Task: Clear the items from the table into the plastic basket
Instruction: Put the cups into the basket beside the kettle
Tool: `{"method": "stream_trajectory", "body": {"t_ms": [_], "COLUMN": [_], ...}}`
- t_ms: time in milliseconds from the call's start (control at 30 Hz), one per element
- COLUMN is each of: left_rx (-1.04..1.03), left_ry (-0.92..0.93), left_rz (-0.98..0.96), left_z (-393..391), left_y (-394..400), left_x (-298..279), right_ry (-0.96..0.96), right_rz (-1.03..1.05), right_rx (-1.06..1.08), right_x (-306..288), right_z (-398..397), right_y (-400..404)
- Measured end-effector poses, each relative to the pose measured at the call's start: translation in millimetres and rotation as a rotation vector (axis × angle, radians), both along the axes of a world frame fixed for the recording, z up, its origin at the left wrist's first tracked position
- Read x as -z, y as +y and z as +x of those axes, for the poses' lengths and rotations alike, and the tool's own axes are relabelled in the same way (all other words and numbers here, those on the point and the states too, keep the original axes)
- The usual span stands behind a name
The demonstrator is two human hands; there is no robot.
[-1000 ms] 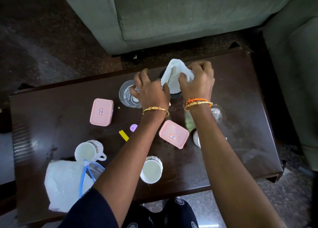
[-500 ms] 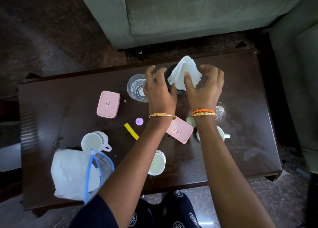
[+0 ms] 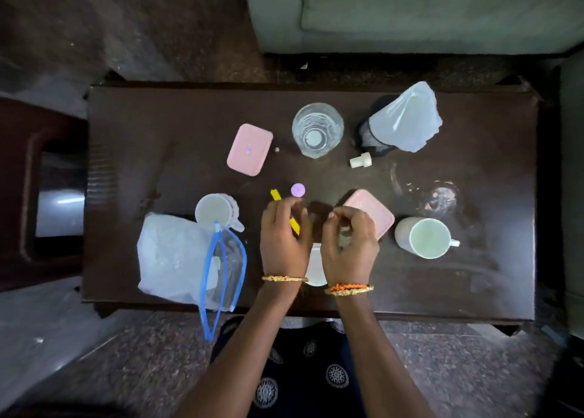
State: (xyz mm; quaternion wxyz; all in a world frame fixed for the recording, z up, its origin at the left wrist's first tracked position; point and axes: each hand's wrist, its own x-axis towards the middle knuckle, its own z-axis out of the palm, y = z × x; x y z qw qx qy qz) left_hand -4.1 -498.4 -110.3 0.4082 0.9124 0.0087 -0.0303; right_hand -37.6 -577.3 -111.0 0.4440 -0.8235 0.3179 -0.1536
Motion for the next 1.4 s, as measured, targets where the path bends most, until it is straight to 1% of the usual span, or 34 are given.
{"method": "stream_trajectory", "body": {"t_ms": [100,200,267,333,367,433,467,533,600,667,767,867,933,1067,1167,1233,1400], "left_rx": [-0.045,-0.054,-0.047,-0.073,-0.096,-0.132,-0.122,-0.052,0.033,0.098,0.091,0.053,0.010,-0.078,-0.105,-0.117,-0.145], "left_ry": [0.061,0.064,0.009,-0.035,-0.022,0.082,0.173,0.371,0.508,0.561,0.578,0.596,0.562,0.484,0.423,0.365,0.319], "left_rz": [0.051,0.121,0.204,0.280,0.314,0.403,0.444,0.485,0.464,0.440,0.439,0.406,0.350,0.225,0.180,0.178,0.192], "left_z": [-5,-8,-5,5,12,29,37,51,61,66,72,75,73,71,67,66,73], "left_y": [34,65,84,98,104,112,115,119,120,118,116,113,109,102,104,111,148], "left_x": [3,-1,-4,-6,-7,-2,2,11,20,27,31,31,30,23,10,-4,-48], "right_ry": [0.167,0.300,0.375,0.472,0.530,0.598,0.597,0.579,0.588,0.628,0.662,0.668,0.649,0.555,0.431,0.353,0.269], "right_rz": [-0.019,-0.132,-0.191,-0.198,-0.183,-0.125,-0.090,-0.035,-0.019,-0.042,-0.075,-0.053,-0.026,0.004,0.015,0.048,0.073], "right_rx": [-0.021,-0.056,-0.018,0.051,0.076,0.077,0.067,0.062,0.084,0.083,0.088,0.105,0.128,0.150,0.127,0.081,-0.214], "right_x": [4,6,7,13,16,22,25,31,36,41,45,45,44,34,20,8,-27], "right_z": [-23,-43,-52,-60,-64,-68,-67,-62,-53,-45,-41,-41,-40,-34,-29,-18,28], "right_y": [18,39,52,60,63,66,66,67,67,68,69,68,67,64,66,68,91]}}
